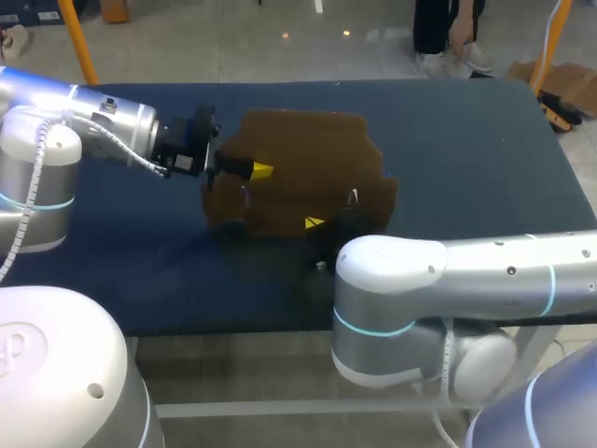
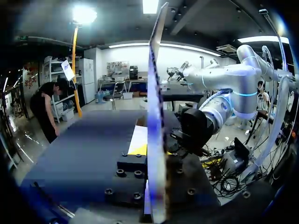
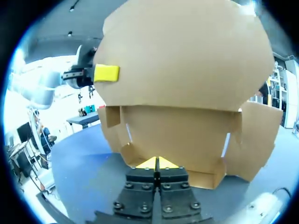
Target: Assemble the packaging by folding the flat box into shape, placing the metal phone stand inside, and closing the box properly
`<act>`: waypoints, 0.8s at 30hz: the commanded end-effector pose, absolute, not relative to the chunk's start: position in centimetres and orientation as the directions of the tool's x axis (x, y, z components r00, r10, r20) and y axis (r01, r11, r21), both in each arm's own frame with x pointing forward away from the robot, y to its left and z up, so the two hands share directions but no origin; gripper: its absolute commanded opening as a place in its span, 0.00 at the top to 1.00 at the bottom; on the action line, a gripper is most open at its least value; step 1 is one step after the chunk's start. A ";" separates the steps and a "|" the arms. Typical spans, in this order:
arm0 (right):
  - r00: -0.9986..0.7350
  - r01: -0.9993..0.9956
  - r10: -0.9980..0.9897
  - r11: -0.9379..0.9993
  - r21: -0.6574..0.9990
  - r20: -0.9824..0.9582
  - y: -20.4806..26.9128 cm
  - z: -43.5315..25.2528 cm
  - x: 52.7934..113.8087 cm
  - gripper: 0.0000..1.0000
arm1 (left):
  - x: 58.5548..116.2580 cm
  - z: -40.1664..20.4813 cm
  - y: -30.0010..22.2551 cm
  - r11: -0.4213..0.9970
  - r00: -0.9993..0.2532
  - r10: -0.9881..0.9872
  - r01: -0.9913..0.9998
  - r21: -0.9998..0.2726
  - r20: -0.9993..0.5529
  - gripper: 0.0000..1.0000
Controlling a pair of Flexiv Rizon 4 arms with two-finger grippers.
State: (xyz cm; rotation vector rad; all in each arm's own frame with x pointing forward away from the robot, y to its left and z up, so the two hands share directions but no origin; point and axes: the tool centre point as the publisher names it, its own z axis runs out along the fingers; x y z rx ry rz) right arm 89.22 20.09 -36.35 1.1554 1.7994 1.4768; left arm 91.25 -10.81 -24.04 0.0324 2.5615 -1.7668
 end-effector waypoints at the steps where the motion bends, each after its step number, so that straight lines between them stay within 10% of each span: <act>1: -0.571 0.272 0.806 0.007 0.962 0.156 17.6 -35.1 87.5 1.00 | 91.3 -24.3 -10.6 0.359 -0.999 0.003 0.033 -0.933 -0.034 1.00; 24: -0.611 0.277 0.766 -0.029 0.960 0.200 8.5 -31.9 83.5 1.00 | 91.3 -24.3 -10.6 0.359 -0.999 0.003 0.033 -0.933 -0.034 1.00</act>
